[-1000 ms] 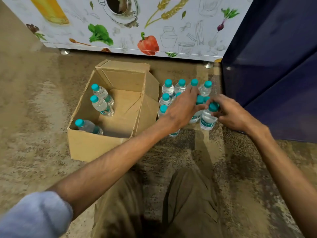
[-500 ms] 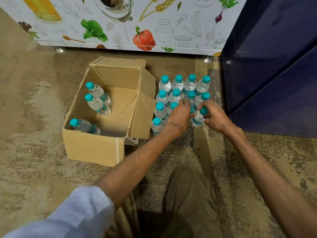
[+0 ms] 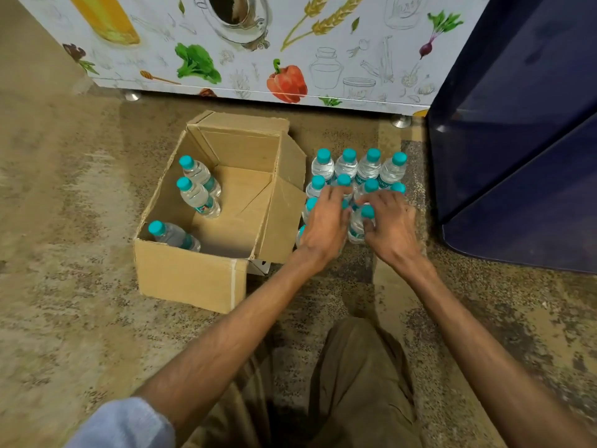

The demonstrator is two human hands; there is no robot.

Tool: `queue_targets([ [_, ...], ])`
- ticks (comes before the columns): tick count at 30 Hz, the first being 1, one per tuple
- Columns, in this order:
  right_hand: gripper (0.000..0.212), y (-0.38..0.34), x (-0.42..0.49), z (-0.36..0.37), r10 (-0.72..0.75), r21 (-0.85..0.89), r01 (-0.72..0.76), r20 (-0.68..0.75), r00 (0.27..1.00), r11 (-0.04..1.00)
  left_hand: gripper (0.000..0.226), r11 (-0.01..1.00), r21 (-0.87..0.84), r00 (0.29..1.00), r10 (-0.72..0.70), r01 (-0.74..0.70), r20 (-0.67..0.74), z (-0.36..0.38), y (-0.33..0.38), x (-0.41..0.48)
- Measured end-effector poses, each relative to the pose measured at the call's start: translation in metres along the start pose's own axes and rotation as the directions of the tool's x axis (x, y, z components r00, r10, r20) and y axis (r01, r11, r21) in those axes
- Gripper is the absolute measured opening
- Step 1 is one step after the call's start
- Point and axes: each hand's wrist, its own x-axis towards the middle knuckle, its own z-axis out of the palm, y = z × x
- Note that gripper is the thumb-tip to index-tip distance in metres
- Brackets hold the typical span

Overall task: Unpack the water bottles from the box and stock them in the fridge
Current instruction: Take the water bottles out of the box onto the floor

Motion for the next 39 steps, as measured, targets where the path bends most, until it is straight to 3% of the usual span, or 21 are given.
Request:
queue_targets([
  [3, 0.032, -0.041, 0.002, 0.007, -0.003, 0.067, 0.004, -0.016, 1.0, 0.998, 0.027, 0.997, -0.042, 0.991, -0.073, 0.068, -0.115, -0.022, -0.024, -0.011],
  [7, 0.029, -0.098, 0.004, 0.032, -0.175, 0.107, 0.174, 0.003, 0.985, 0.979, 0.024, 0.992, -0.009, 0.962, -0.128, 0.129, -0.242, -0.062, -0.065, -0.026],
  [11, 0.022, -0.145, 0.014, 0.058, -0.231, 0.085, 0.226, 0.06, 0.971, 0.971, 0.022, 0.992, 0.055, 0.955, -0.097, 0.117, -0.282, -0.107, -0.09, -0.037],
  [14, 0.022, -0.176, 0.023, 0.075, -0.263, 0.116, 0.252, 0.101, 0.959, 0.961, 0.024, 0.978, 0.099, 0.94, -0.146, 0.184, -0.31, -0.14, -0.113, -0.045],
  [20, 0.034, -0.225, 0.055, 0.101, -0.359, 0.167, 0.325, 0.248, 0.9, 0.931, 0.043, 0.796, 0.362, 0.873, -0.422, 0.485, -0.243, -0.197, -0.173, -0.065],
  [28, 0.06, -0.269, 0.124, 0.136, -0.312, 0.106, 0.295, 0.407, 0.858, 0.95, 0.038, 0.741, 0.484, 0.871, -0.481, 0.466, -0.103, -0.219, -0.193, -0.066],
  [39, 0.023, -0.279, 0.11, 0.165, -0.284, 0.081, 0.274, 0.387, 0.877, 0.958, 0.025, 0.743, 0.45, 0.848, -0.527, 0.495, -0.063, -0.217, -0.202, -0.06],
])
